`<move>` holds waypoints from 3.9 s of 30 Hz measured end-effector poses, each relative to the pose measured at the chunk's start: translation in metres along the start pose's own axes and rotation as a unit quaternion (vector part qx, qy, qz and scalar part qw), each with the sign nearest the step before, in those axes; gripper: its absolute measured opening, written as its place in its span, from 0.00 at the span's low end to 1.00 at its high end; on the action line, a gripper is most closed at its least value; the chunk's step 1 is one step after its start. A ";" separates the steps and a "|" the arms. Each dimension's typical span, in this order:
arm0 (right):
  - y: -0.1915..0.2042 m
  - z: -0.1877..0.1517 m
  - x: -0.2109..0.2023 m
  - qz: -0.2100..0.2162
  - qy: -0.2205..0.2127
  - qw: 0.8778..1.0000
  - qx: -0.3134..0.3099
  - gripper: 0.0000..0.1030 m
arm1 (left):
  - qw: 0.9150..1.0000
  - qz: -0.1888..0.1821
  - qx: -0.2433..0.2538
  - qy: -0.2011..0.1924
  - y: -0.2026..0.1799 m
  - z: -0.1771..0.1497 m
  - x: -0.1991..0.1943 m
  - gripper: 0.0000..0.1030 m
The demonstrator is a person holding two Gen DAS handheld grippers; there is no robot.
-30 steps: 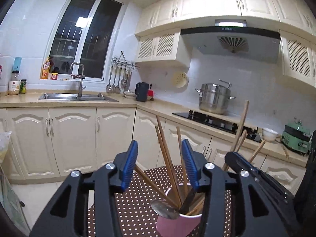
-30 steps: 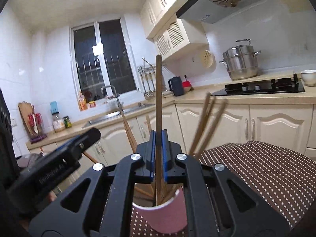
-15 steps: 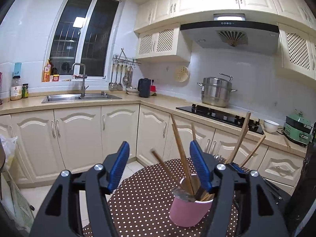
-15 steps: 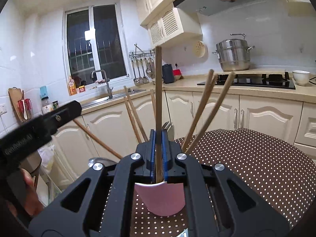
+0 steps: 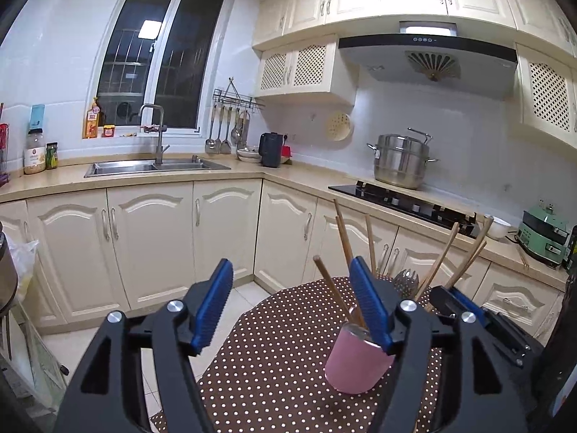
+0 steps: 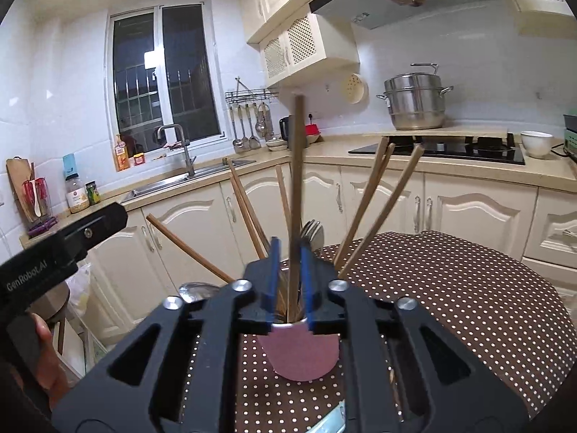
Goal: Organize utensils
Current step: 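Lower the held chopstick into the cup and open the right tool, then lower both tools back to the light-blue knife and last chopstick, then close the left tool on the light-blue knife while the right tool grips the chopstick, then lift the knife and chopstick up and carry them over the pink cup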
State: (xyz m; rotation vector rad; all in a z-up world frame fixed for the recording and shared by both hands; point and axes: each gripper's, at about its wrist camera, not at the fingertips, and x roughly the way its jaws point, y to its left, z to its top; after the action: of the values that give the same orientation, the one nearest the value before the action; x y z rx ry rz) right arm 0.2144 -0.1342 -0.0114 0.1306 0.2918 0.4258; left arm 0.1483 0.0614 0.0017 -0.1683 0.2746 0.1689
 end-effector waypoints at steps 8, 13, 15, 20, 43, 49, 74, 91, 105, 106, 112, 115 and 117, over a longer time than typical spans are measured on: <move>0.001 0.001 -0.026 -0.009 -0.006 1.000 0.012 0.45 | 1.000 -0.013 0.006 0.011 -0.002 -0.005 -0.015 0.65; 0.001 0.001 -0.044 -0.018 -0.008 1.000 0.016 0.47 | 1.000 -0.021 0.017 0.012 -0.008 -0.008 -0.026 0.66; 0.001 0.001 -0.052 -0.021 -0.011 1.000 0.017 0.48 | 0.999 -0.025 0.022 0.015 -0.012 -0.009 -0.029 0.67; 0.001 0.000 -0.070 -0.026 -0.016 0.999 0.021 0.50 | 0.998 -0.037 0.038 0.025 -0.022 -0.015 -0.037 0.69; -0.031 -0.047 -0.096 -0.079 0.049 0.994 0.059 0.62 | 0.970 -0.116 0.103 0.185 -0.064 -0.068 -0.004 0.72; -0.054 -0.066 -0.087 -0.107 0.104 0.985 0.091 0.70 | 0.934 -0.153 0.144 0.289 -0.080 -0.097 0.032 0.72; -0.098 -0.095 -0.085 -0.114 0.151 0.970 0.154 0.74 | 0.865 -0.171 0.241 0.405 -0.155 -0.154 0.120 0.31; -0.051 -0.085 -0.015 -0.118 0.324 0.937 0.059 0.76 | 0.913 -0.167 0.140 0.345 -0.092 -0.138 0.074 0.24; -0.021 -0.093 0.053 -0.109 0.434 0.894 0.002 0.33 | 0.946 -0.155 0.103 0.264 -0.043 -0.096 0.036 0.24; -0.019 -0.093 0.055 -0.112 0.434 0.894 0.002 0.29 | 0.948 -0.155 0.101 0.259 -0.043 -0.095 0.035 0.24; -0.038 -0.085 0.049 -0.101 0.419 0.902 0.021 0.07 | 0.954 -0.168 0.088 0.232 -0.048 -0.088 0.030 0.24; -0.043 -0.083 0.038 -0.091 0.396 0.913 0.035 0.06 | 0.958 -0.172 0.086 0.213 -0.049 -0.082 0.023 0.24; -0.046 -0.081 0.027 -0.081 0.378 0.921 0.047 0.06 | 0.959 -0.176 0.084 0.207 -0.050 -0.082 0.020 0.24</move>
State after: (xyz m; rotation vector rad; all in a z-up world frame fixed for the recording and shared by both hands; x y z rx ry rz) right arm 0.2305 -0.1590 -0.1040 0.0288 1.0815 0.2816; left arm 0.1557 -0.0002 -0.0749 -0.0798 0.6670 -0.2488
